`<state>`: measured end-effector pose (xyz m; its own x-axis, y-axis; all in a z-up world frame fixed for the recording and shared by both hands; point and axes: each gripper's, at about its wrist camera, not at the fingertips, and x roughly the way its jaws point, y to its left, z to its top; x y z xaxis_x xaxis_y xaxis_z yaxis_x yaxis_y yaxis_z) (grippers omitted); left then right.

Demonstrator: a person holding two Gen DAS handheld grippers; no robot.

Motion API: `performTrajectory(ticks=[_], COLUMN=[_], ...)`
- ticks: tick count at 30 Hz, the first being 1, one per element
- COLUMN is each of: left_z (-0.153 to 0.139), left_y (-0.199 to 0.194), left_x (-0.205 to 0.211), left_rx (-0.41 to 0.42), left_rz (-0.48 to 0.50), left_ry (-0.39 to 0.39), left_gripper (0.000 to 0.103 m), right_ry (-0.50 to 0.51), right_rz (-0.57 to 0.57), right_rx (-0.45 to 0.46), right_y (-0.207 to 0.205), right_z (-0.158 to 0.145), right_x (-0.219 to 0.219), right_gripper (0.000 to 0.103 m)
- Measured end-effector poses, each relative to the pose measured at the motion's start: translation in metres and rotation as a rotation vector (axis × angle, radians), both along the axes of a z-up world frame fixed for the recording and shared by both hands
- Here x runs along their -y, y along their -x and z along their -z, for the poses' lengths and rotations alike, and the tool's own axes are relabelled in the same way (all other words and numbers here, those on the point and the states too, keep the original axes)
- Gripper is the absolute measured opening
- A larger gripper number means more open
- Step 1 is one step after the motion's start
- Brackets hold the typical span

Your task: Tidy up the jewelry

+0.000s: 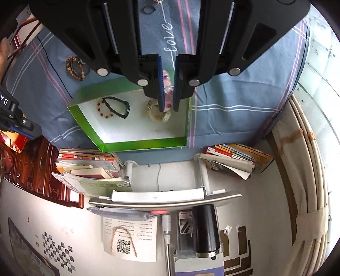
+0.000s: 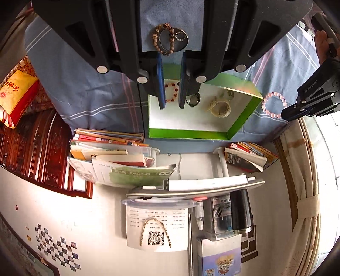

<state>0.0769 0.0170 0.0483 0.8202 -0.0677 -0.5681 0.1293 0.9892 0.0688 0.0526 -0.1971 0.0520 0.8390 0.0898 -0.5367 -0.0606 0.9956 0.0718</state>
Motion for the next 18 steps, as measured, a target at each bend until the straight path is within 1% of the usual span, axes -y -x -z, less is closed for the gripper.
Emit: performTrajectory(ticks=[2, 4, 5, 7, 9, 10, 12, 16, 17, 18], left_z=[0.014, 0.033, 0.042, 0.064, 0.082, 0.091, 0.101, 0.115, 0.119, 0.121], left_y=[0.005, 0.007, 0.008, 0.008, 0.008, 0.006, 0.004, 0.001, 0.001, 0.0], left_x=[0.002, 0.003, 0.004, 0.006, 0.007, 0.007, 0.009, 0.013, 0.014, 0.013], left_rx=[-0.037, -0.09, -0.117, -0.181, -0.226, -0.249, -0.272, -0.298, -0.304, -0.31], left_rz=[0.022, 0.041, 0.048, 0.061, 0.068, 0.063, 0.054, 0.051, 0.049, 0.046], left_ry=[-0.002, 0.002, 0.004, 0.012, 0.012, 0.014, 0.009, -0.005, -0.004, -0.003], left_gripper=[0.009, 0.009, 0.009, 0.009, 0.009, 0.009, 0.009, 0.009, 0.009, 0.009], right_ry=[0.027, 0.052, 0.054, 0.033, 0.004, -0.018, -0.029, -0.012, -0.004, 0.008], right_rz=[0.002, 0.018, 0.036, 0.053, 0.049, 0.048, 0.041, 0.033, 0.038, 0.046], right_rx=[-0.077, -0.191, -0.268, -0.369, -0.396, -0.385, -0.385, -0.401, -0.392, -0.393], right_y=[-0.003, -0.01, -0.015, -0.021, -0.022, -0.021, -0.023, -0.028, -0.028, -0.029], right_z=[0.026, 0.065, 0.088, 0.124, 0.138, 0.138, 0.137, 0.141, 0.141, 0.142], right_x=[0.004, 0.01, 0.015, 0.024, 0.028, 0.029, 0.028, 0.021, 0.022, 0.022], right_gripper=[0.022, 0.022, 0.022, 0.022, 0.022, 0.022, 0.022, 0.022, 0.022, 0.017])
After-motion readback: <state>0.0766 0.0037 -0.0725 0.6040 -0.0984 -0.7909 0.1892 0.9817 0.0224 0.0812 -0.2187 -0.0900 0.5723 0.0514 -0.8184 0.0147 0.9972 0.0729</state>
